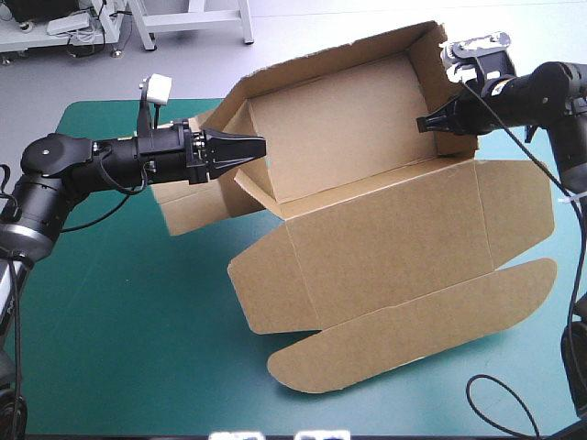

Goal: Fold the box

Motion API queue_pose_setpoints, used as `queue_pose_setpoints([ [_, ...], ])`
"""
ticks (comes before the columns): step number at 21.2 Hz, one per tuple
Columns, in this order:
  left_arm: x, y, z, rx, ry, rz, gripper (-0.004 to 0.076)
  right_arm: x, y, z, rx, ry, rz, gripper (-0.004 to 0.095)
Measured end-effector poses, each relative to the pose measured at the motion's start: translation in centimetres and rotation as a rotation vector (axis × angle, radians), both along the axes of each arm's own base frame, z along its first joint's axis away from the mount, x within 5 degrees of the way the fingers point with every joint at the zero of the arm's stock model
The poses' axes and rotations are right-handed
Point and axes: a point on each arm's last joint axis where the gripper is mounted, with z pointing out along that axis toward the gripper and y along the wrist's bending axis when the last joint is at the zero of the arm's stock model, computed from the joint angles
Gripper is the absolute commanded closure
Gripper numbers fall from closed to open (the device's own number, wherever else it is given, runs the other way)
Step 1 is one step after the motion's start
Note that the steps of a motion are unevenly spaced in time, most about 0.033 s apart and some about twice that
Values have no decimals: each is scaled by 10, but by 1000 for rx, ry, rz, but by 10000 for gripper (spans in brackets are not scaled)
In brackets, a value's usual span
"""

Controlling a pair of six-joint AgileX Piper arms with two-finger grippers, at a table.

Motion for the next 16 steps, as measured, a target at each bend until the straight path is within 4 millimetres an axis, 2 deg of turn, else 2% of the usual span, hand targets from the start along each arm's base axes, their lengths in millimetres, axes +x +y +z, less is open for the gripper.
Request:
queue_pose_setpoints([
  [3,0,0,2,-3,-58,-4,733,0,0,0,0,2,0,926],
  [4,-2,0,5,11,-139,-7,733,0,0,0,0,2,0,926],
  [8,-5,8,20,145,-286,21,733,-1,0,0,-4,5,3,926],
  [12,4,45,37,354,-306,338,733,-17,-5,13,-17,-16,7,926],
  [13,6,60,38,412,-297,441,733,-24,-10,19,-18,-23,5,926],
  [16,8,89,36,516,-251,595,733,-37,-22,29,2,-39,9,926],
])
